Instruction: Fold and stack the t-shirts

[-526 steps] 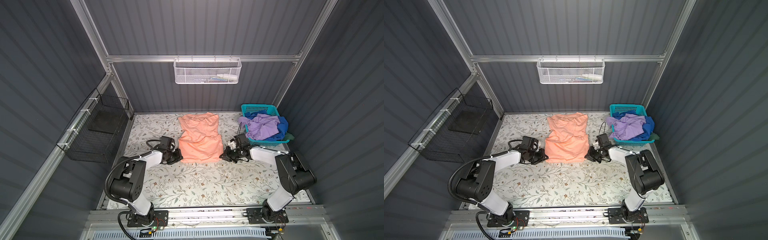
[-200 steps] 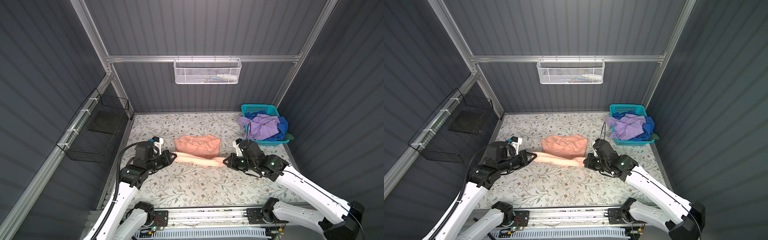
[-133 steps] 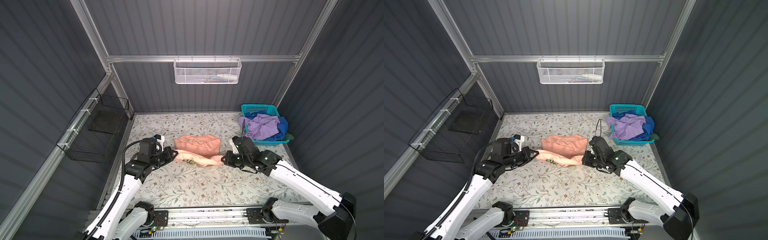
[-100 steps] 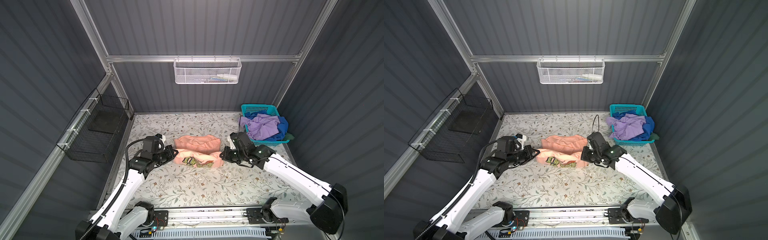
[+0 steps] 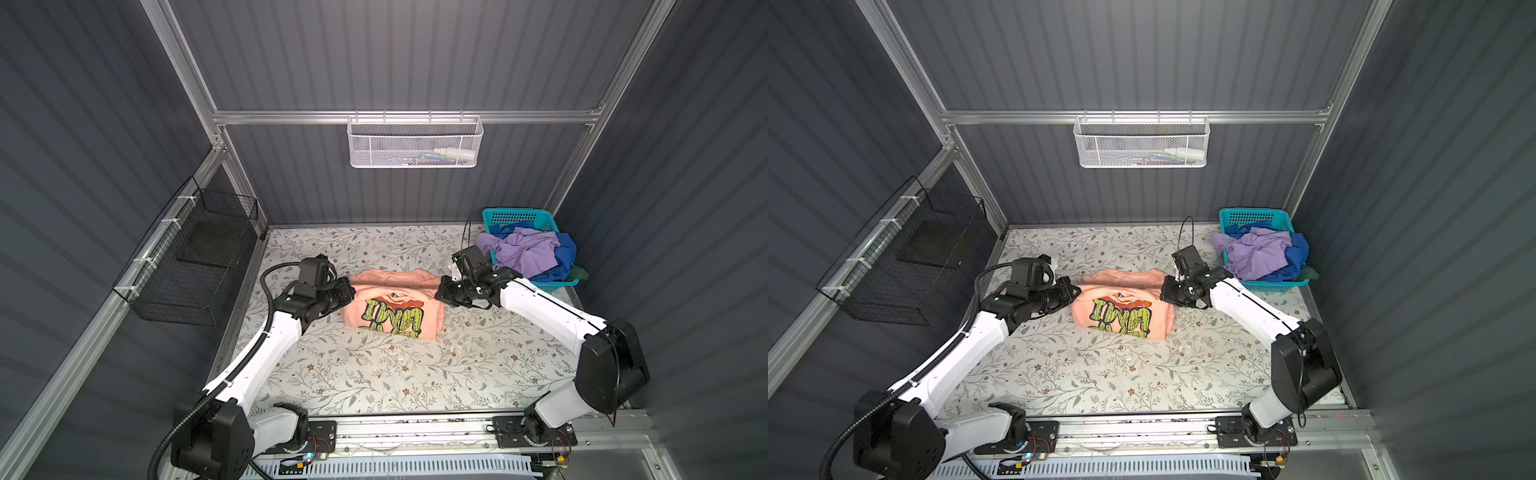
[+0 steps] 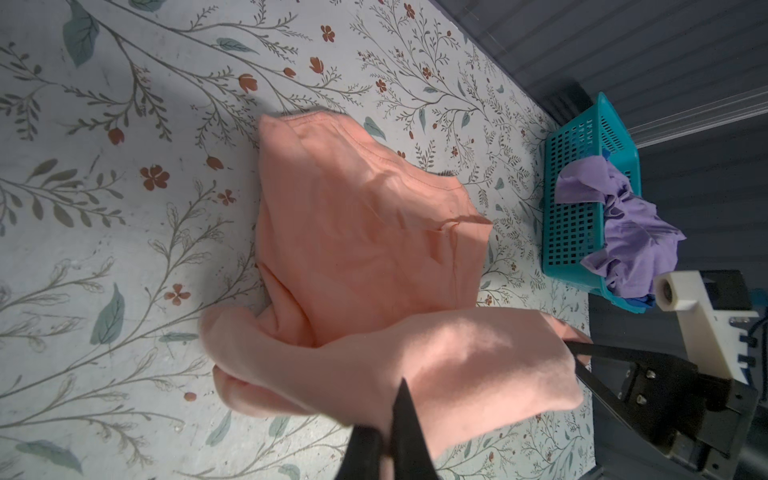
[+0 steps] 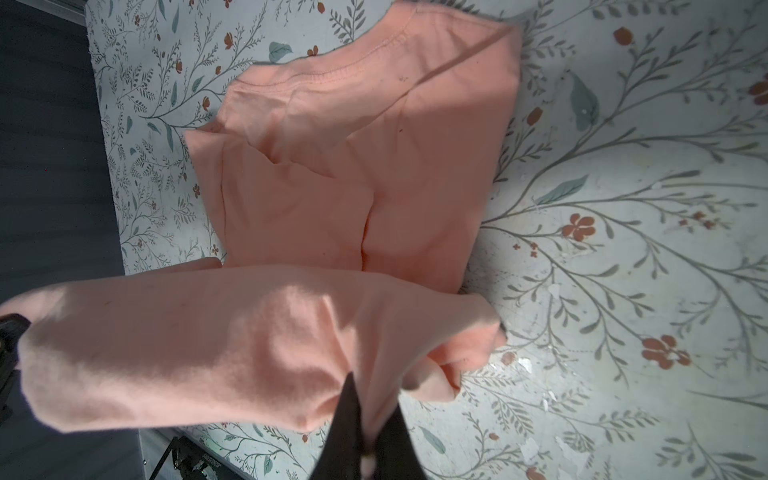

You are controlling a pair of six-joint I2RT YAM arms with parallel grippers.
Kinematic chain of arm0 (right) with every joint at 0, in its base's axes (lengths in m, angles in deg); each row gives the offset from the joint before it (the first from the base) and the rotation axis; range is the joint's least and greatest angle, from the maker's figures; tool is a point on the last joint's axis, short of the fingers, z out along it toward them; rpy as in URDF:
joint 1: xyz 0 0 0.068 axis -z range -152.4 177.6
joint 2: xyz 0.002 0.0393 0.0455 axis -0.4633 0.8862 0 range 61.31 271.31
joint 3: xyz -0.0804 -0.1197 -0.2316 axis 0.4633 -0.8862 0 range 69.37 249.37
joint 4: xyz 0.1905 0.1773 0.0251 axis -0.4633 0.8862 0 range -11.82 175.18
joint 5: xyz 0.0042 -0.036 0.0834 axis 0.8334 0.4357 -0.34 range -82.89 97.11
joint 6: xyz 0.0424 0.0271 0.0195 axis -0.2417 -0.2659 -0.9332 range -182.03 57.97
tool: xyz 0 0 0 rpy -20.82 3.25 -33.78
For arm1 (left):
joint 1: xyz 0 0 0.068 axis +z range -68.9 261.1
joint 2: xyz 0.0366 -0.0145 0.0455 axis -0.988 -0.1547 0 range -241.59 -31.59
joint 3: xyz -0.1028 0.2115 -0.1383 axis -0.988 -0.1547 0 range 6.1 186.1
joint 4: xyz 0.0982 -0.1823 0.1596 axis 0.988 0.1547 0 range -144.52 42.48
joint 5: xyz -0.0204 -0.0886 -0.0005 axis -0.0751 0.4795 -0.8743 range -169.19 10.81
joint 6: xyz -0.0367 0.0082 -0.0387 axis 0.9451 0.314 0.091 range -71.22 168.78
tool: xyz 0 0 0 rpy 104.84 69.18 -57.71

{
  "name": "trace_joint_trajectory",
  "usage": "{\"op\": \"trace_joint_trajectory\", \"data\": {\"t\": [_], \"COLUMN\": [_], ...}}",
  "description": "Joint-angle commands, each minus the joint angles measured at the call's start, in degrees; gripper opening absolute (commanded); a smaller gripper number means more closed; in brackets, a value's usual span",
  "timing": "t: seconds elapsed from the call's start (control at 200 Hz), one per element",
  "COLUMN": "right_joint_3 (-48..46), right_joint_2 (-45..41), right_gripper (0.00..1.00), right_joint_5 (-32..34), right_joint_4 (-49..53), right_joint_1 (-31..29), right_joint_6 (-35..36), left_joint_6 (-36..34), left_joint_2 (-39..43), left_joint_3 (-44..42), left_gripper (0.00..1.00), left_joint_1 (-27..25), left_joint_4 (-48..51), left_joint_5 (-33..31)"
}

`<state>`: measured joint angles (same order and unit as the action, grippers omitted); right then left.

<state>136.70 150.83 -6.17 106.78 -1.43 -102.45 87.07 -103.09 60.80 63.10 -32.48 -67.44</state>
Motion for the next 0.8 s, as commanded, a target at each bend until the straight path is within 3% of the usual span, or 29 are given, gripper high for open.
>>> {"op": "trace_joint_trajectory", "data": {"t": [0.0, 0.26, 0.305, 0.33, 0.36, 0.395, 0.415, 0.43, 0.495, 0.6, 0.796], "right_joint_3": [2.2, 5.7, 7.1, 7.8, 9.2, 11.5, 12.8, 13.8, 16.3, 14.6, 7.9], "right_joint_2": [1.3, 6.9, 8.8, 10.4, 12.1, 14.3, 15.3, 16.1, 17.7, 15.7, 13.4], "right_gripper": [0.06, 0.11, 0.15, 0.23, 0.39, 0.61, 0.71, 0.76, 0.89, 0.96, 0.94], "right_joint_5": [-0.9, -3.9, -5.3, -5.4, -5.4, -5.4, -4.9, -4.5, -2.1, -0.5, 1.2], "right_joint_4": [-0.9, -2.6, -3.1, -3.2, -3.0, -1.9, -1.0, -0.3, 1.7, 0.8, -1.8], "right_joint_1": [0.8, 4.8, 6.1, 6.7, 7.2, 7.8, 8.1, 8.4, 9.1, 9.2, 9.0], "right_joint_6": [1.5, 2.8, 3.4, 3.9, 4.9, 6.0, 6.5, 6.7, 7.5, 8.5, 7.2], "left_joint_6": [-3.5, -6.9, -7.7, -8.0, -8.4, -8.4, -8.4, -8.9, -12.1, -15.6, -15.5], "left_joint_2": [-3.7, -12.8, -15.8, -17.6, -19.6, -21.8, -23.2, -24.1, -28.1, -30.2, -25.5], "left_joint_3": [4.4, 9.8, 11.5, 12.4, 13.3, 13.7, 13.7, 13.9, 16.8, 21.0, 13.3], "left_gripper": [0.0, 0.0, 0.0, 0.0, 0.28, 0.77, 0.93, 0.99, 1.0, 1.0, 1.0], "left_joint_1": [0.0, 0.2, 0.7, 1.3, 1.7, 1.8, 1.8, 1.9, 2.0, 2.0, 2.0], "left_joint_4": [-1.0, -4.2, -5.0, -5.6, -7.0, -9.2, -11.0, -12.6, -14.4, -8.5, -12.4], "left_joint_5": [-1.0, -2.9, -3.2, -3.4, -5.4, -9.9, -11.2, -11.1, -9.9, -11.8, -12.9]}}
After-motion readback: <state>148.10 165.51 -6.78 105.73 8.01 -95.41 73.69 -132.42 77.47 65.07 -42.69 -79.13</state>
